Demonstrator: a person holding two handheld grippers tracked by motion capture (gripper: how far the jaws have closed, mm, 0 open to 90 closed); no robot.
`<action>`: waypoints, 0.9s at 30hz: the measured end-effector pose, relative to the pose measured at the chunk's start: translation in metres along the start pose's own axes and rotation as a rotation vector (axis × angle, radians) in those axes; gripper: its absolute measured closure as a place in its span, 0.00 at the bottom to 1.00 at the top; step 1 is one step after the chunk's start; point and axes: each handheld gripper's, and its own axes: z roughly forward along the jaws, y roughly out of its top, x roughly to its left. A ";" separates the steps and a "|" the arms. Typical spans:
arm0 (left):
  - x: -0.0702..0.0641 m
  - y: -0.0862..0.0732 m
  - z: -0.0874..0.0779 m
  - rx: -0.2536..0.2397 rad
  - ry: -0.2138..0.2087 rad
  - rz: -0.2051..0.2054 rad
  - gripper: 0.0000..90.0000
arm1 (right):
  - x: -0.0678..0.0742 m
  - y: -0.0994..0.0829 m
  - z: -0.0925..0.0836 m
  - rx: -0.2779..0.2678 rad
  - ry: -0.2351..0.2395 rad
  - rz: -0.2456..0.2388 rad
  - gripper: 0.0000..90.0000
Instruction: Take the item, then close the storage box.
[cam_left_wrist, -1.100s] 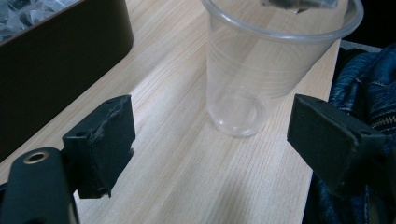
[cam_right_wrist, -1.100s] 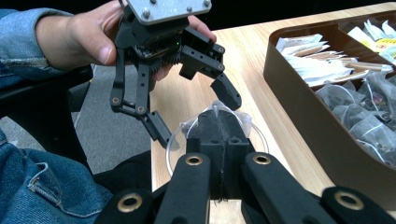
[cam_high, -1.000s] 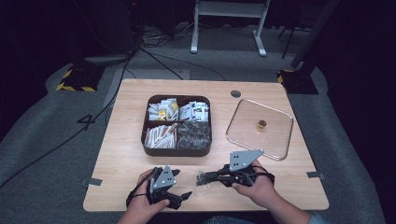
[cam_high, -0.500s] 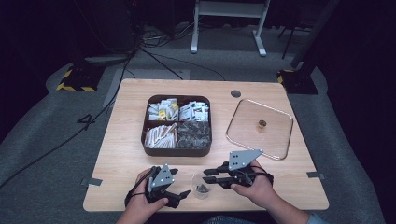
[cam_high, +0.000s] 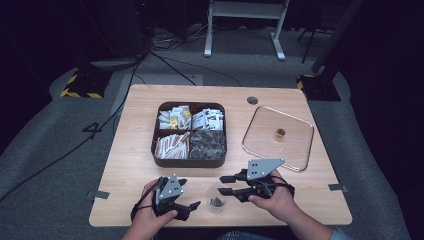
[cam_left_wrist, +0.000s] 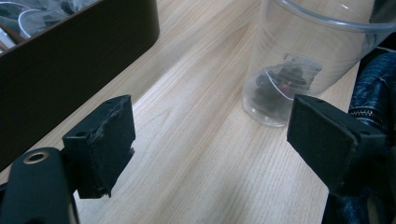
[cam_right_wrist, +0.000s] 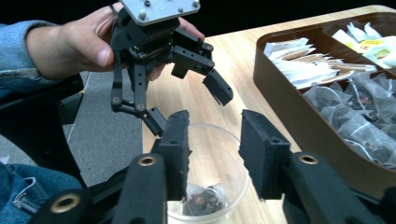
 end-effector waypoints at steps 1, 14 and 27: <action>0.000 -0.001 -0.001 0.004 0.005 0.003 0.18 | -0.001 0.001 0.000 -0.003 -0.008 0.000 0.65; 0.015 -0.005 -0.005 0.031 0.073 -0.084 0.20 | -0.020 0.011 -0.013 -0.013 -0.095 -0.001 0.58; 0.018 -0.011 -0.007 0.058 0.100 -0.125 0.20 | -0.055 0.016 -0.036 -0.042 -0.240 0.031 0.50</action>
